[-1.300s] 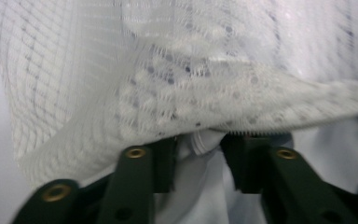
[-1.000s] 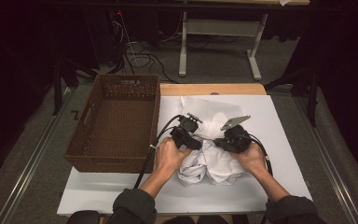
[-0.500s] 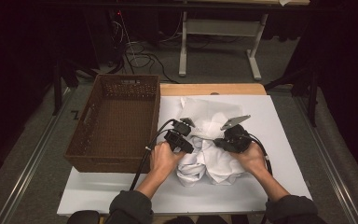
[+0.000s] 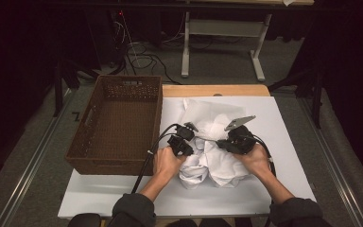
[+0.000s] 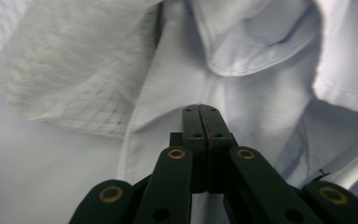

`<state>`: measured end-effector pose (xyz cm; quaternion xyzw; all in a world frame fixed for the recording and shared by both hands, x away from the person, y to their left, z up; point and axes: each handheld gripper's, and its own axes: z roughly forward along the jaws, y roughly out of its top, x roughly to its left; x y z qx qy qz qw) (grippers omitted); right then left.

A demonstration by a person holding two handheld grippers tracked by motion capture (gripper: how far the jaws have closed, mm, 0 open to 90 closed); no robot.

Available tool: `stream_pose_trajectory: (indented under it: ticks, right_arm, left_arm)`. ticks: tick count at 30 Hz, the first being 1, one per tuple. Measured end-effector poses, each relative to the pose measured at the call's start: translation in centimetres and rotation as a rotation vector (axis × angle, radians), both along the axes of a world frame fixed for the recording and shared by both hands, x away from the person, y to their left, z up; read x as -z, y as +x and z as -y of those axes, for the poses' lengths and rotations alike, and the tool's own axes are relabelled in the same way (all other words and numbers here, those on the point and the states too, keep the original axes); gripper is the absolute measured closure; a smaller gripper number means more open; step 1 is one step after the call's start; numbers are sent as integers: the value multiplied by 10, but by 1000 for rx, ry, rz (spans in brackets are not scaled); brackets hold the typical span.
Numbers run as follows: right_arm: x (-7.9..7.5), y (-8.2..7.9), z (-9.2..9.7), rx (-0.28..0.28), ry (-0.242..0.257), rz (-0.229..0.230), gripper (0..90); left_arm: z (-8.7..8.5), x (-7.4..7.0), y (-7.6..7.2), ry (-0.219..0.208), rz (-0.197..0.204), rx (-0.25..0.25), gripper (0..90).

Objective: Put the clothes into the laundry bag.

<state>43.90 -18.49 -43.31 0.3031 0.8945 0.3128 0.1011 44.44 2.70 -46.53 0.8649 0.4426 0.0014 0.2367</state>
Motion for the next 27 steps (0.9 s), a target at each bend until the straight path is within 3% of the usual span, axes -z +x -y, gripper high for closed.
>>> stream_pose_trajectory:
  ticks: [3,7,10,14,16,19,22,23,25,27]
  right_arm:
    - [-2,0,1,-2,6,2,894]
    - [-4,-1,5,-1,17,9,894]
    - [-6,0,6,12,27,6,893]
    - [-9,-1,11,24,34,11,894]
    - [-11,0,15,33,43,15,894]
    - [-13,0,17,39,46,11,894]
    - [-13,0,18,33,47,19,894]
    - [-13,0,17,40,48,15,894]
    - [-13,0,16,34,47,20,894]
    - [-14,0,15,40,54,19,894]
  left_arm:
    - [-2,-2,-1,-2,5,-11,891]
    - [-3,-6,-3,30,55,-52,620]
    - [-5,-7,0,44,65,-84,525]
    - [-6,-7,5,61,55,-122,475]
    - [-4,-4,8,74,22,-118,467]
    - [-3,1,12,56,-31,-118,485]
    - [-4,3,13,48,-59,-102,548]
    - [-4,3,12,52,-55,-88,583]
    - [-4,1,8,49,1,-77,722]
    - [-6,-3,5,23,37,-54,854]
